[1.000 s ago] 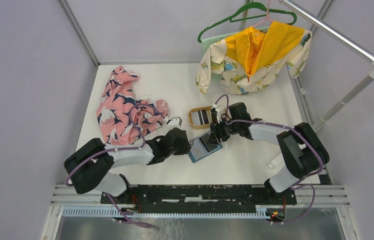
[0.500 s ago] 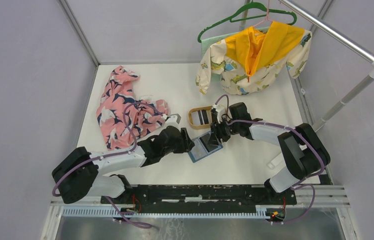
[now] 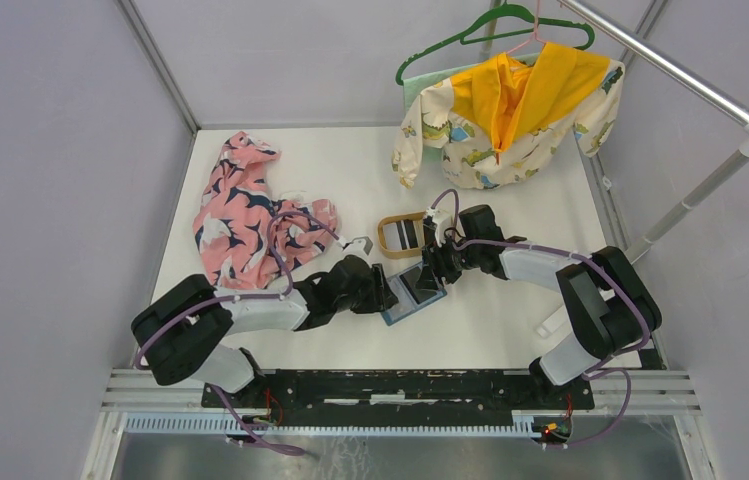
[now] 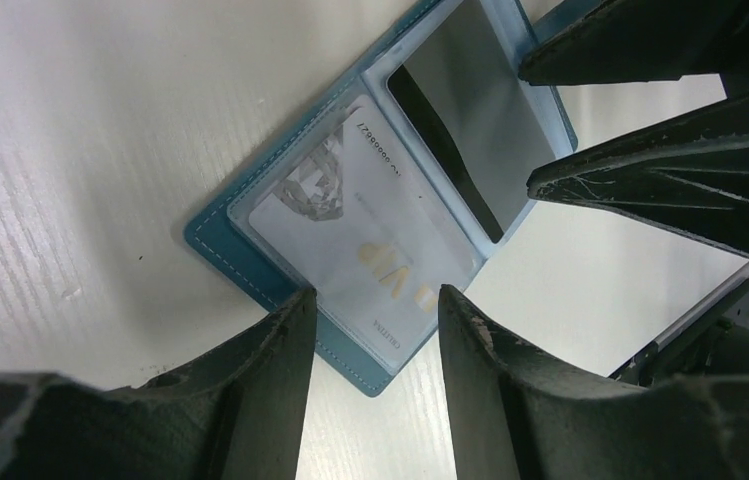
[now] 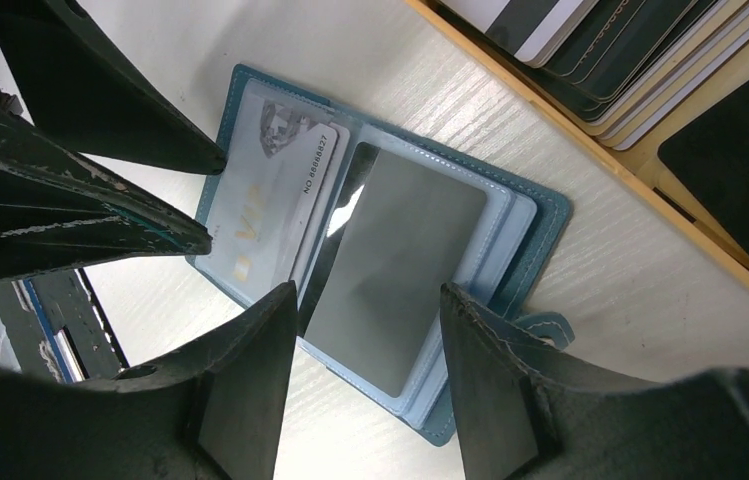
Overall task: Put the credit cards into the card holder
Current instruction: Insert the credit card into the card holder.
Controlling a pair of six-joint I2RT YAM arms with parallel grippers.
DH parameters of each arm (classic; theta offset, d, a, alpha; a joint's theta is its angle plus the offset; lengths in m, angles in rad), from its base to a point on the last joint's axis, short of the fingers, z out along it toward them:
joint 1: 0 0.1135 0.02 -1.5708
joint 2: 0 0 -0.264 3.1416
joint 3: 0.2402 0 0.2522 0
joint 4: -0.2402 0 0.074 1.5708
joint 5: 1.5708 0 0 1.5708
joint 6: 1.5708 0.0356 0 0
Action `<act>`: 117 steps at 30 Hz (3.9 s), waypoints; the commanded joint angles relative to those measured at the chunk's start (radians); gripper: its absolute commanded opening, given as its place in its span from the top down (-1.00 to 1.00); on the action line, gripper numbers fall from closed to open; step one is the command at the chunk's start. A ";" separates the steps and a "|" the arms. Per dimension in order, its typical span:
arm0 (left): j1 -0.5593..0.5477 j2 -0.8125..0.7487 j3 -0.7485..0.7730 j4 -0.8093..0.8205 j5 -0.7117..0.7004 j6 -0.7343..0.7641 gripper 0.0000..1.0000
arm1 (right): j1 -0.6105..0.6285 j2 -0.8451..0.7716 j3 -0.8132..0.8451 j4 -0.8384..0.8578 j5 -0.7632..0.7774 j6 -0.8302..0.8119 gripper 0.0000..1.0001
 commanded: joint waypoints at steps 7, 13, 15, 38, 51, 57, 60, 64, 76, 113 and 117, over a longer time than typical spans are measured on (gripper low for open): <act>0.005 -0.024 0.034 -0.056 -0.066 -0.052 -0.19 | -0.004 -0.020 0.015 0.004 -0.020 -0.001 -0.21; 0.003 -0.023 0.036 -0.055 -0.055 -0.055 -0.23 | -0.005 -0.018 0.015 0.004 -0.016 -0.002 -0.21; 0.004 -0.014 0.037 -0.044 -0.048 -0.055 -0.23 | -0.004 -0.018 0.014 0.005 -0.018 0.000 -0.21; 0.010 0.002 0.057 0.101 0.028 -0.065 -0.06 | -0.005 -0.018 0.016 0.004 -0.049 0.002 -0.21; 0.022 -0.024 0.045 0.134 0.030 -0.074 -0.02 | -0.048 -0.064 0.022 -0.002 -0.075 -0.007 -0.23; 0.022 -0.039 0.037 0.096 -0.007 -0.062 -0.01 | -0.086 -0.060 0.023 -0.014 -0.068 -0.009 -0.23; 0.021 -0.085 0.023 0.025 -0.082 -0.045 -0.03 | -0.100 -0.038 0.022 -0.022 -0.082 -0.003 -0.22; 0.020 -0.158 -0.005 -0.025 -0.127 -0.029 -0.16 | -0.103 -0.013 0.027 -0.026 -0.088 0.000 -0.22; 0.020 0.005 0.047 0.155 0.057 -0.002 0.18 | -0.103 0.035 0.028 -0.039 -0.064 -0.003 -0.19; 0.020 0.151 0.041 0.206 0.067 -0.023 0.35 | -0.116 0.068 -0.092 0.356 -0.449 0.371 -0.14; 0.021 0.148 0.037 0.198 0.059 -0.034 0.53 | -0.118 0.071 -0.102 0.396 -0.460 0.403 -0.14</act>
